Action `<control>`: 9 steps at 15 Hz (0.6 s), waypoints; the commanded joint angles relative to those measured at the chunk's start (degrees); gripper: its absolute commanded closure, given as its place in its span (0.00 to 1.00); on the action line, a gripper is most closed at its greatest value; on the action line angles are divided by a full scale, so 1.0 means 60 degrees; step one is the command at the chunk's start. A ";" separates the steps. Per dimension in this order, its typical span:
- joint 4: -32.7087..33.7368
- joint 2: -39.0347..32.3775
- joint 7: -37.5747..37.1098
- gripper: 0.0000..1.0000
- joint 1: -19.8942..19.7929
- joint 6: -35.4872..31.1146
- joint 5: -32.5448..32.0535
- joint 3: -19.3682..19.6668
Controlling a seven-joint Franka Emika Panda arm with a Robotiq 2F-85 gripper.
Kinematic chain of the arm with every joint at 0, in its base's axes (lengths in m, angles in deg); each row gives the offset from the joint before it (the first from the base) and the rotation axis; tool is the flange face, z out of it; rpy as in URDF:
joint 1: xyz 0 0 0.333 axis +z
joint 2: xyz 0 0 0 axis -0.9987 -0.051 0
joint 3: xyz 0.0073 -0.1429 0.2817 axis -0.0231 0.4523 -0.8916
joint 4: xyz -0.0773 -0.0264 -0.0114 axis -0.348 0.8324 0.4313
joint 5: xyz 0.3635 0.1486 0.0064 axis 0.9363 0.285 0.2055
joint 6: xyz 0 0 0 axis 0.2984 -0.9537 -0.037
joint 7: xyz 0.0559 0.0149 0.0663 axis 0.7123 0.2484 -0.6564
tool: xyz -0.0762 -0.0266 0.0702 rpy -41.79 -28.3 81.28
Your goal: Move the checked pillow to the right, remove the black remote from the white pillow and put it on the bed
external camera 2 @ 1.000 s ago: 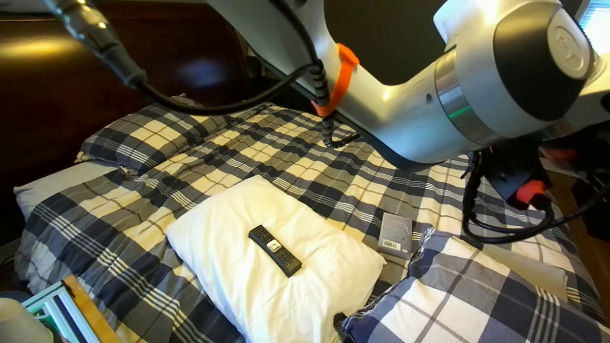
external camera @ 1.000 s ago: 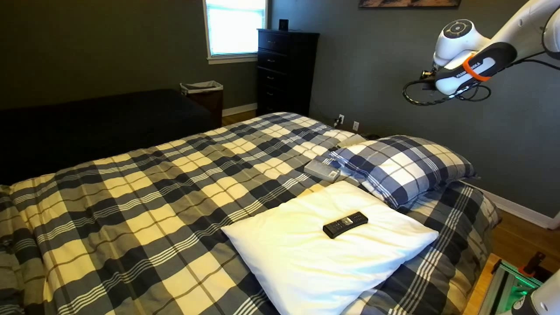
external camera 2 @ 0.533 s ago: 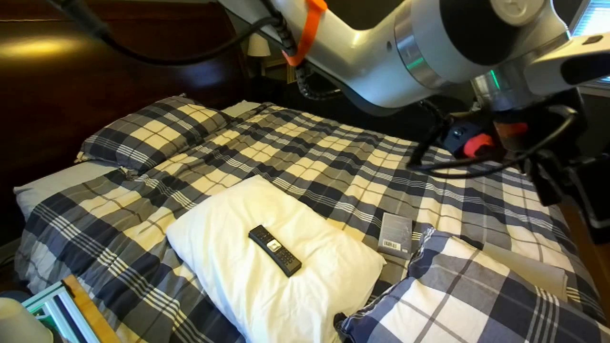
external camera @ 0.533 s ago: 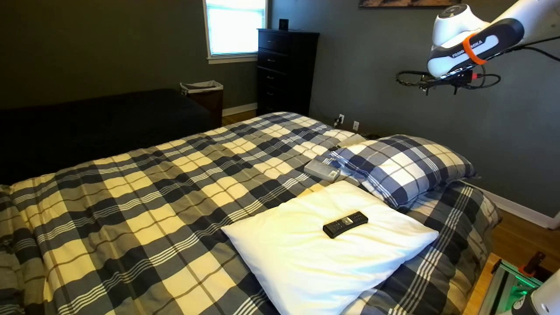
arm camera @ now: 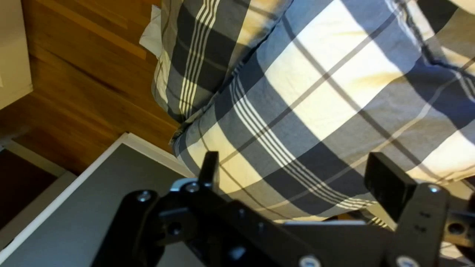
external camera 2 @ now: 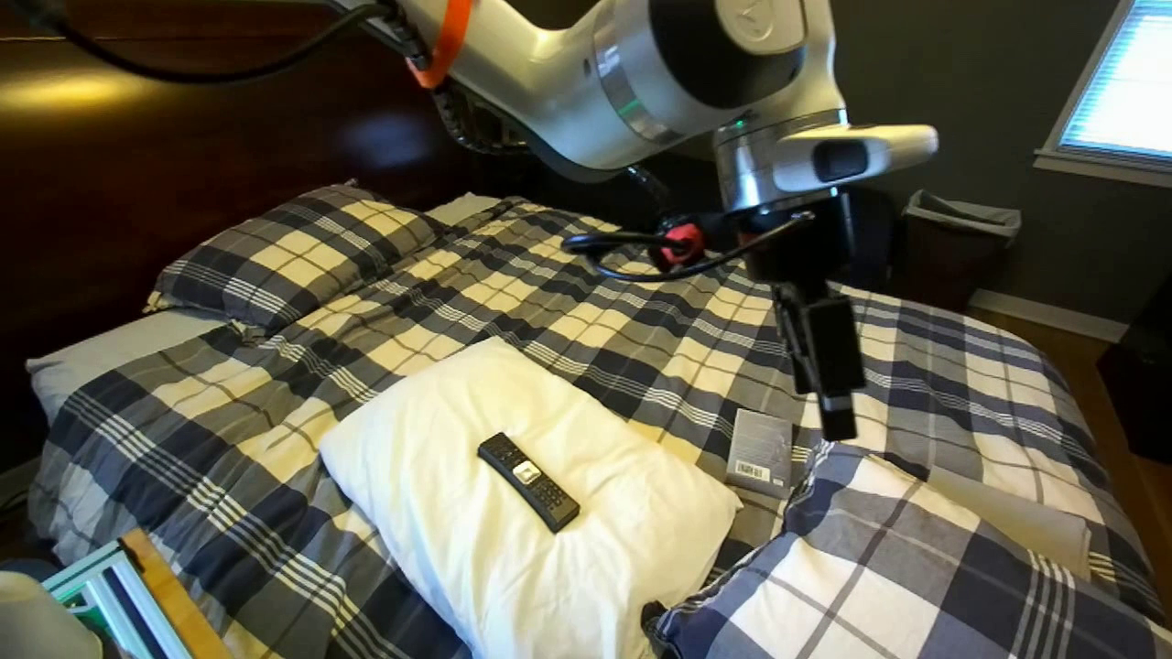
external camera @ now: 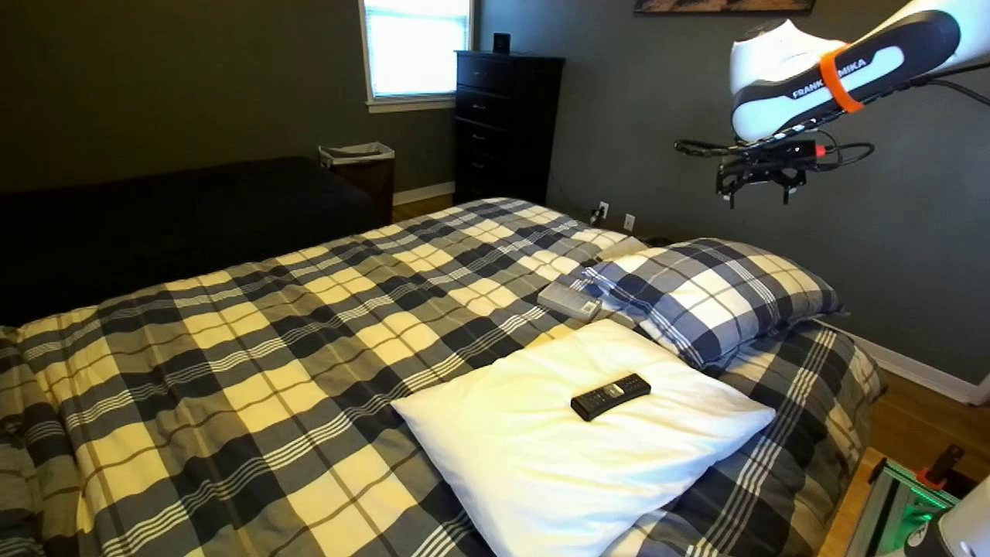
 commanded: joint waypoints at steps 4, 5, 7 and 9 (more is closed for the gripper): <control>-0.2399 0.1225 -0.1923 0.00 0.0397 -0.0977 0.0049 -0.0957; -0.1669 0.0738 -0.1606 0.00 0.0265 -0.0560 0.0005 -0.0909; -0.2003 0.0894 -0.1790 0.00 0.0326 -0.0689 0.0006 -0.1087; -0.2081 0.0980 -0.1800 0.00 0.0314 -0.0707 0.0008 -0.1102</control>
